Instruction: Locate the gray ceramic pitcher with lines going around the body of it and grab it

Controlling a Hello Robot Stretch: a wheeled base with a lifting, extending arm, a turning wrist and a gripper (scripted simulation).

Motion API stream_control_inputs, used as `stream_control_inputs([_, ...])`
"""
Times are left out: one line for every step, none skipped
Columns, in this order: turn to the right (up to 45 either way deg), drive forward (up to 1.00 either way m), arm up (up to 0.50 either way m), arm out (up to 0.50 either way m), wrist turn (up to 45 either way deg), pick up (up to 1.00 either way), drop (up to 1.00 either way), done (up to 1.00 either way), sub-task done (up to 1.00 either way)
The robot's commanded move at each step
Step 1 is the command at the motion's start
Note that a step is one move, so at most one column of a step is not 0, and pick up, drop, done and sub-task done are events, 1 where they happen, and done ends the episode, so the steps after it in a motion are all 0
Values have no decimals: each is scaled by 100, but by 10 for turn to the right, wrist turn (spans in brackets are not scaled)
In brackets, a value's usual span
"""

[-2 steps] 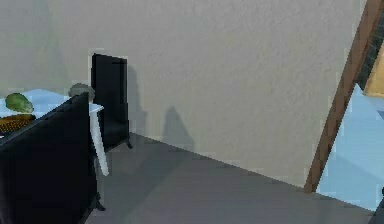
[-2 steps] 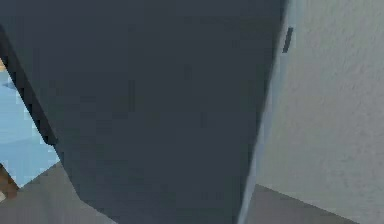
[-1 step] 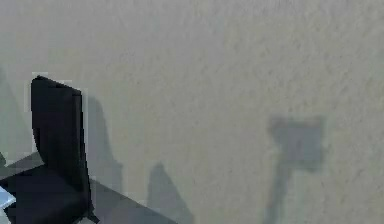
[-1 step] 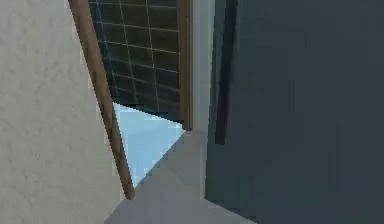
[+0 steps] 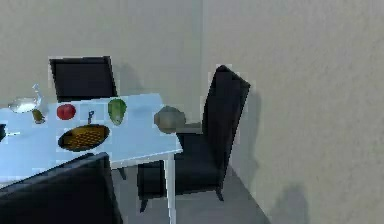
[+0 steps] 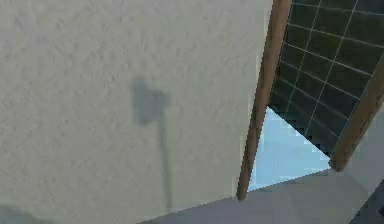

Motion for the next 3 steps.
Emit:
stream_control_inputs([-450,0,0,0,0,0,0,0,0])
stream_control_inputs([-450,0,0,0,0,0,0,0,0])
stream_control_inputs([-90,0,0,0,0,0,0,0,0])
